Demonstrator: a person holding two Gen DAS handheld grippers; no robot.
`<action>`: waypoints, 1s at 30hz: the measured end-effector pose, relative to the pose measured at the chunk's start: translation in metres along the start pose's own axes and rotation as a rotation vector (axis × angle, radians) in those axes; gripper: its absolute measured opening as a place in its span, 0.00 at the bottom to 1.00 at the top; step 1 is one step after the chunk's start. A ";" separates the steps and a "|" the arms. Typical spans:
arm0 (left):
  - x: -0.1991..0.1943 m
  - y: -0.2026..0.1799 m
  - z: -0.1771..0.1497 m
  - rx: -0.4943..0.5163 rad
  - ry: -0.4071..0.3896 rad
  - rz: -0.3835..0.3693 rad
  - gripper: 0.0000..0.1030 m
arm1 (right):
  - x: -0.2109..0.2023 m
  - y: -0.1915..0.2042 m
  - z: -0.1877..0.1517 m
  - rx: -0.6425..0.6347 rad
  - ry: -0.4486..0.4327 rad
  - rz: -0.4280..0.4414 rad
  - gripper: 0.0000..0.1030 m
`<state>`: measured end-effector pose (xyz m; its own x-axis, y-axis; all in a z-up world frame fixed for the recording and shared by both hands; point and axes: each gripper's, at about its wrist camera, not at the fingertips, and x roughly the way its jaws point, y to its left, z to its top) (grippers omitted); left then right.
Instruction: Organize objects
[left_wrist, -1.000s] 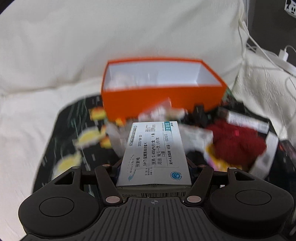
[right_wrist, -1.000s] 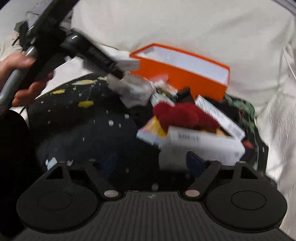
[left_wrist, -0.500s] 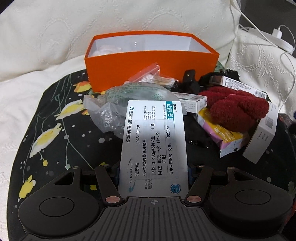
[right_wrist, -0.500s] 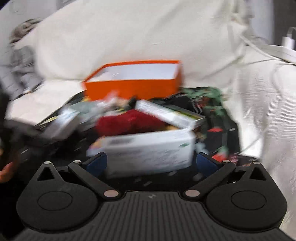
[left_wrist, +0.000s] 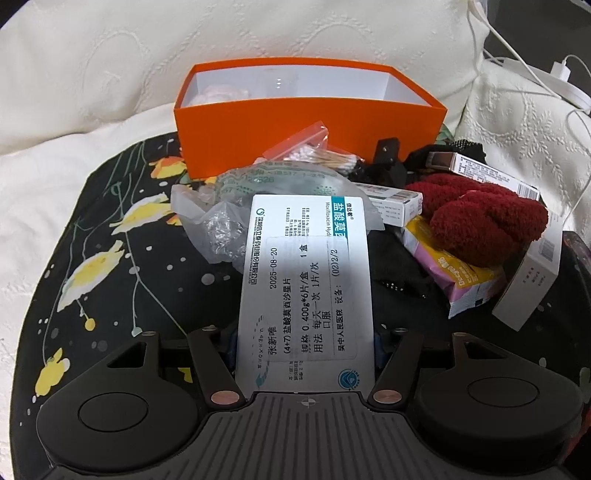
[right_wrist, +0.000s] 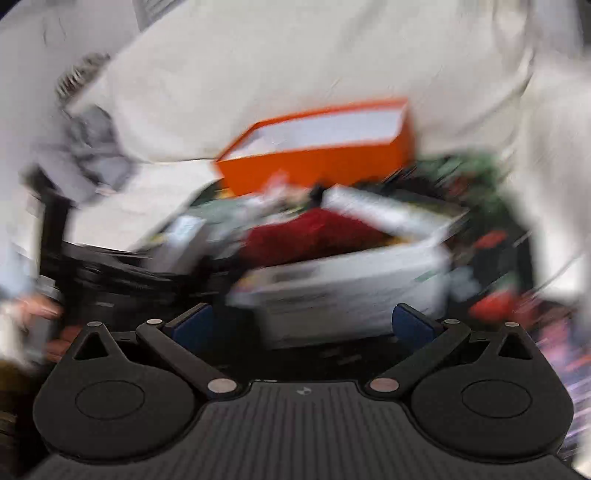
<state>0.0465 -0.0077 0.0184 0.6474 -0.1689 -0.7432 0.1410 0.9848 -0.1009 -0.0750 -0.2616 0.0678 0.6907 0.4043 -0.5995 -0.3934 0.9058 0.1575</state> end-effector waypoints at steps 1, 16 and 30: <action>0.000 0.000 0.000 0.002 0.000 0.003 1.00 | 0.000 -0.003 0.003 -0.025 -0.014 -0.040 1.00; 0.000 0.000 0.001 -0.015 -0.001 0.018 1.00 | 0.017 0.005 -0.014 -0.007 0.105 0.154 1.00; -0.006 0.008 0.002 -0.055 -0.008 -0.023 1.00 | 0.068 0.063 0.015 -0.058 -0.043 -0.430 0.99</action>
<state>0.0447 0.0016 0.0234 0.6506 -0.1917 -0.7348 0.1145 0.9813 -0.1547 -0.0437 -0.1753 0.0485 0.8237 -0.0024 -0.5671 -0.0969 0.9847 -0.1449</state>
